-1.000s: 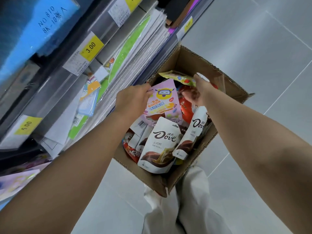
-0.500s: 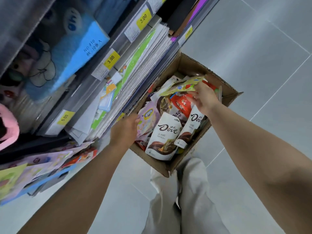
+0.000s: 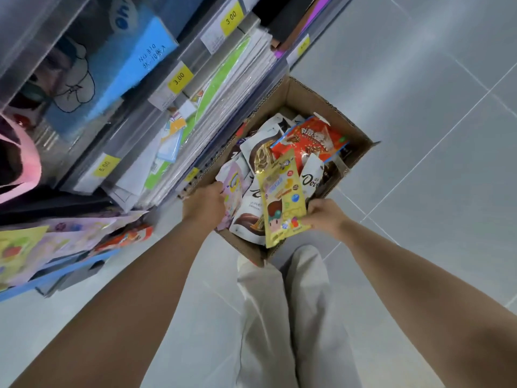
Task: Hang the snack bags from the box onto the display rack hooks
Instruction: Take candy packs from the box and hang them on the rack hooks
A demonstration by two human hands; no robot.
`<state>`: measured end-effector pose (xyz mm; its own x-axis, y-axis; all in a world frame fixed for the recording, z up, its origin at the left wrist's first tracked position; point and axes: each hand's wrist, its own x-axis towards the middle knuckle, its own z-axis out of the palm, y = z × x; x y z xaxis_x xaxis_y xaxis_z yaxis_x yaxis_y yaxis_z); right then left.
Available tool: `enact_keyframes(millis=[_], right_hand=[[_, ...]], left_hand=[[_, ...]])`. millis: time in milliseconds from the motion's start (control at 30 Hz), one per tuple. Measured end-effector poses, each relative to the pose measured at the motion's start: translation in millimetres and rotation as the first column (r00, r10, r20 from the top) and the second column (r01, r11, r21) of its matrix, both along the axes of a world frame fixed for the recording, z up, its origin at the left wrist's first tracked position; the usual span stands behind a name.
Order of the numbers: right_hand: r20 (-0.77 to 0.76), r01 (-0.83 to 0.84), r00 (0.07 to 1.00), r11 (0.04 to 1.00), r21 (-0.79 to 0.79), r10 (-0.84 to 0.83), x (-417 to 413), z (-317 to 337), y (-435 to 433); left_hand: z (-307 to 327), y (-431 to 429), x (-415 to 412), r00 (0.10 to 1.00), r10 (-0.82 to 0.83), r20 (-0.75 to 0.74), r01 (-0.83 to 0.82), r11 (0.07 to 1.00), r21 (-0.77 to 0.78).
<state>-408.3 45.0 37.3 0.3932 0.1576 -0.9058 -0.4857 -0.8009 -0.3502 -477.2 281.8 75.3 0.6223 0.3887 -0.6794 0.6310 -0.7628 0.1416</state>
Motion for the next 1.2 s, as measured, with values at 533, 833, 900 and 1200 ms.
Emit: enact_keyframes(millis=[533, 833, 900, 1200], right_hand=[[0.062, 0.203, 0.978, 0.977, -0.068, -0.199, 45.3, -64.5, 88.3], [0.047, 0.194, 0.980, 0.981, 0.017, -0.195, 19.6, -17.7, 92.1], [0.075, 0.185, 0.979, 0.980, 0.069, -0.190, 17.3, 13.7, 90.5], [0.227, 0.006, 0.972, 0.971, 0.238, -0.062, 36.1, 203.1, 83.8]], left_hand=[[-39.1, -1.1, -12.6, 0.993, 0.009, 0.114, -0.028, 0.986, 0.162], [5.3, 15.5, -20.4, 0.998, -0.037, -0.051, 0.046, 0.978, 0.204], [26.4, 19.5, -20.1, 0.998, -0.006, -0.057, 0.019, 0.972, 0.235], [185.6, 34.4, -46.3, 0.974, 0.200, 0.110, -0.217, 0.960, 0.179]])
